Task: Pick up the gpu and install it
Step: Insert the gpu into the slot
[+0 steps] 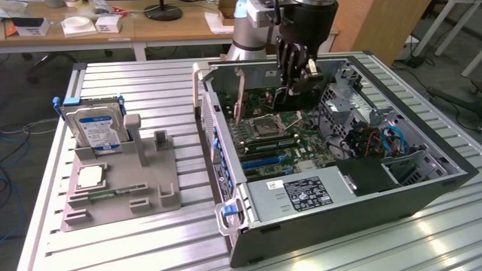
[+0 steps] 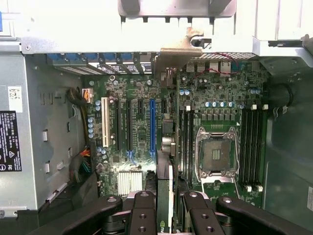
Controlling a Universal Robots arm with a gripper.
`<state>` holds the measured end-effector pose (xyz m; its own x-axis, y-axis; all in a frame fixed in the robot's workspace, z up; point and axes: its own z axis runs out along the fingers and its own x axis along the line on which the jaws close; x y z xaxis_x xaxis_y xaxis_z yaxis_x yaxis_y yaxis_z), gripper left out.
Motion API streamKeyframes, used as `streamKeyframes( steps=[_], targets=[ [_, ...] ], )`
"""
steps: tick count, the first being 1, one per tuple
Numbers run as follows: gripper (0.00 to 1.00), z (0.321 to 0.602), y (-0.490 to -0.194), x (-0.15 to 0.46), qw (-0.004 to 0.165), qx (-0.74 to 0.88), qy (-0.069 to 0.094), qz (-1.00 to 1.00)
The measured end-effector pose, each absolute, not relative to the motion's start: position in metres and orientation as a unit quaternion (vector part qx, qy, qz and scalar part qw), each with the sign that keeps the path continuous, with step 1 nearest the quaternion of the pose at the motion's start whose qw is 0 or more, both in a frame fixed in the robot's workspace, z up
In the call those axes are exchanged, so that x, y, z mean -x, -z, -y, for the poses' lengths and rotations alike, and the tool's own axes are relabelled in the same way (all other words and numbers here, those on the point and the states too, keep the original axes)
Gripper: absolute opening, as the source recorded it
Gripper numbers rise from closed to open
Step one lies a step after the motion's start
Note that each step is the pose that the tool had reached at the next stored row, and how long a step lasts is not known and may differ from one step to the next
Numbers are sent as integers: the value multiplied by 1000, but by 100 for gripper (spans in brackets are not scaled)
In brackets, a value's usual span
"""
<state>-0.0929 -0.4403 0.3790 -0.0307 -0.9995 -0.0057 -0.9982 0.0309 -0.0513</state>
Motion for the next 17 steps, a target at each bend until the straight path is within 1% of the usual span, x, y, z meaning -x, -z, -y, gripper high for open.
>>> streamKeyframes(
  steps=[17],
  targets=[
    [26,440,-366,97,20,696,16,-718]
  ],
)
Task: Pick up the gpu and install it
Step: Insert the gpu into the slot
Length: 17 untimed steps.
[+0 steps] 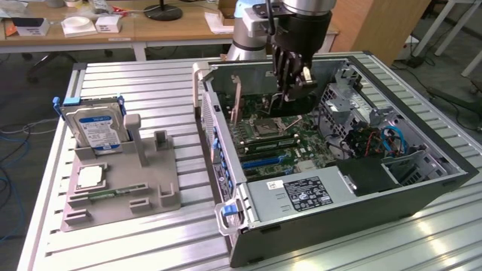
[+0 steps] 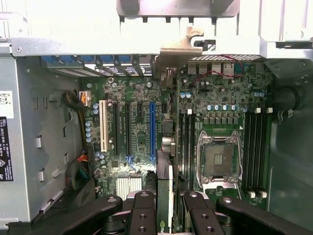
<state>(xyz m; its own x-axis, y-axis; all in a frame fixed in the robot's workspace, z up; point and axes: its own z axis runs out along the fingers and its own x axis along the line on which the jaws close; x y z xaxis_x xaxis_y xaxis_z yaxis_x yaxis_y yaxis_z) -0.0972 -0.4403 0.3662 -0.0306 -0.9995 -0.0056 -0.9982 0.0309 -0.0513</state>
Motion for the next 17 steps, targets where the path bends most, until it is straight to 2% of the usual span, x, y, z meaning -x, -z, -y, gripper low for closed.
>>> streamKeyframes(
  steps=[17],
  targets=[
    [26,442,-360,98,20,696,17,-718]
  ],
)
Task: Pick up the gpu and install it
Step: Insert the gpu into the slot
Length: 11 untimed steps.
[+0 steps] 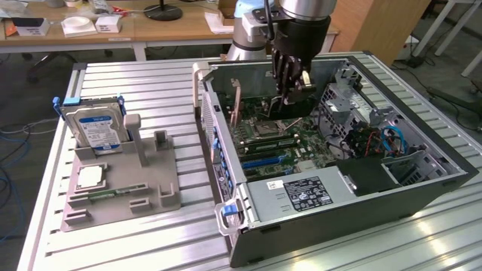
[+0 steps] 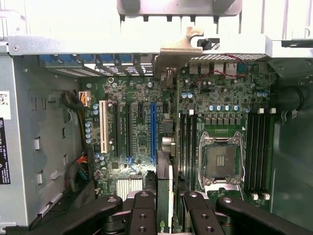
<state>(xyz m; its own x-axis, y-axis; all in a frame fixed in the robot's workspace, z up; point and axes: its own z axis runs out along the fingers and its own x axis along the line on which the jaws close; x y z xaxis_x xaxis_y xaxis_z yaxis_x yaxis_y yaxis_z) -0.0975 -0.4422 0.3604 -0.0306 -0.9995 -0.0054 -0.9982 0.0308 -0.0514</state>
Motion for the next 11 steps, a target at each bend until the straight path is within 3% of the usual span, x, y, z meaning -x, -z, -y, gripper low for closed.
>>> streamKeyframes(
  steps=[11],
  targets=[
    [26,445,-357,98,20,696,17,-718]
  ],
)
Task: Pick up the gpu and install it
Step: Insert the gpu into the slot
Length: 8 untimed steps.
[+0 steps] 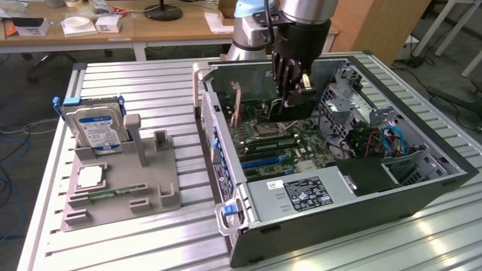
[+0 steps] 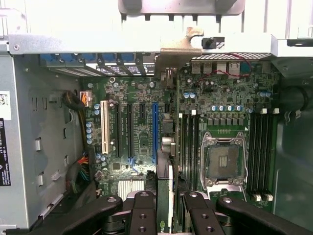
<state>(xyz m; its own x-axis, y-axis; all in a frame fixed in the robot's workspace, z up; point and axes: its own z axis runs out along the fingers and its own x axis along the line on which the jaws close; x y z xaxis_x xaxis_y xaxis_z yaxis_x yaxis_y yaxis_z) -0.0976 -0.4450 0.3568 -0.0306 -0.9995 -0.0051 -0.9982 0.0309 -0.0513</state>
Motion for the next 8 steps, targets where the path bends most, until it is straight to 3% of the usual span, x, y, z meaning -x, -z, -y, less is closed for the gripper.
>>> streamKeyframes(
  steps=[8],
  targets=[
    [26,448,-354,98,20,696,17,-718]
  ],
)
